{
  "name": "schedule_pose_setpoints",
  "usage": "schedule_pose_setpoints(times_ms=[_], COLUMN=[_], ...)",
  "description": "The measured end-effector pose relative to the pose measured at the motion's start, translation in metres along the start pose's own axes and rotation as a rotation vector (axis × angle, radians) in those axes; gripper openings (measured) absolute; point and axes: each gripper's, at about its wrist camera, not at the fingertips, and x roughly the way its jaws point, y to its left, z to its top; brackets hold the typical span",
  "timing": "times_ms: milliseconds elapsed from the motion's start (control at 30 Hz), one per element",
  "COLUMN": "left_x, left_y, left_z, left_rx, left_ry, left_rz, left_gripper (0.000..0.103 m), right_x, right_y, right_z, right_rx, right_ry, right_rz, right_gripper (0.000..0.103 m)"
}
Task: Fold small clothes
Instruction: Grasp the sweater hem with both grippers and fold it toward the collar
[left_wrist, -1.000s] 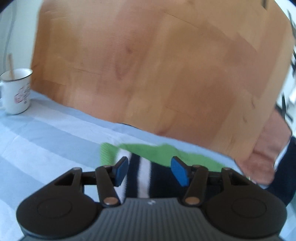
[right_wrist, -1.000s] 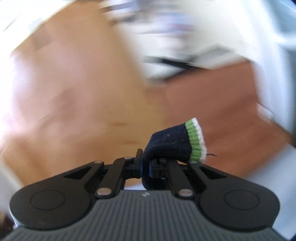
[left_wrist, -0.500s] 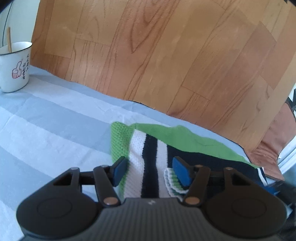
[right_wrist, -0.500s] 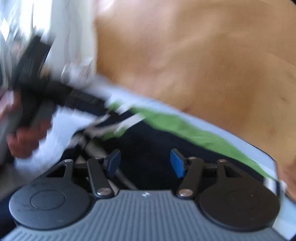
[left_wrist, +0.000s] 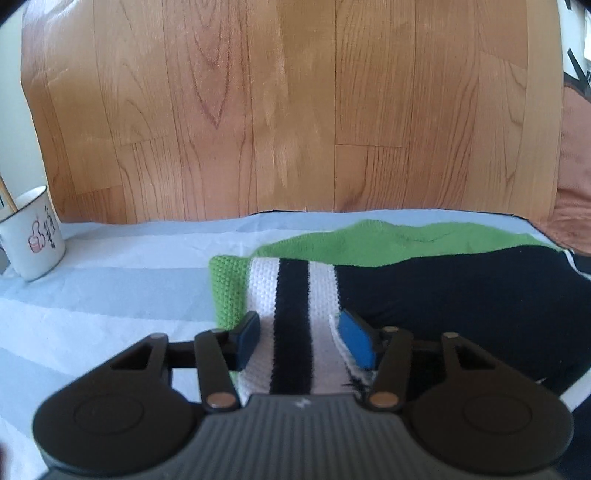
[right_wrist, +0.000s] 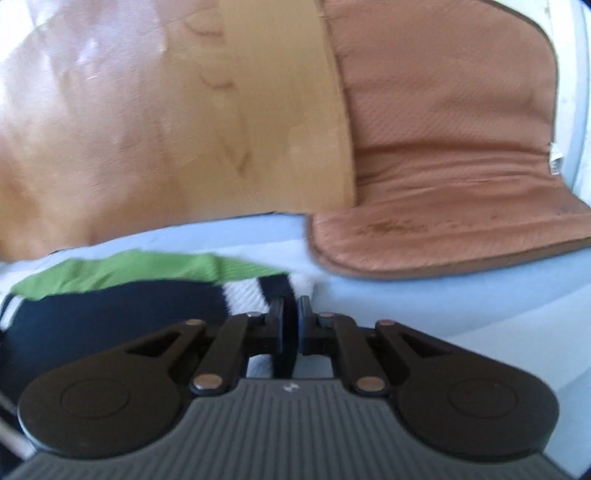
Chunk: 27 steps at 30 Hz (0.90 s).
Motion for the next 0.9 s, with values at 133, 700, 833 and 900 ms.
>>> schedule_pose_setpoints(times_ms=[133,700,833,900], left_x=[-0.020,-0.165,-0.194,-0.218], left_y=[0.017,0.045,0.040,0.056], left_z=[0.008,-0.139,-0.145,-0.152], left_rx=[-0.076,-0.172,-0.130,-0.147], left_ry=[0.020,0.146,0.093,0.062], left_rz=[-0.022,-0.438,-0.284,-0.206], left_gripper=[0.053,0.006,0.005,0.006], right_x=[-0.020,-0.226,-0.239,-0.251], right_y=[0.006,-0.033,-0.046,-0.052], right_z=[0.007,-0.100,-0.115,-0.123], right_rx=[-0.037,0.046,0.084,0.100], right_ry=[0.019,0.078,0.042,0.021], right_rz=[-0.046,0.395,0.394,0.402], right_gripper=[0.029,0.055,0.055,0.055])
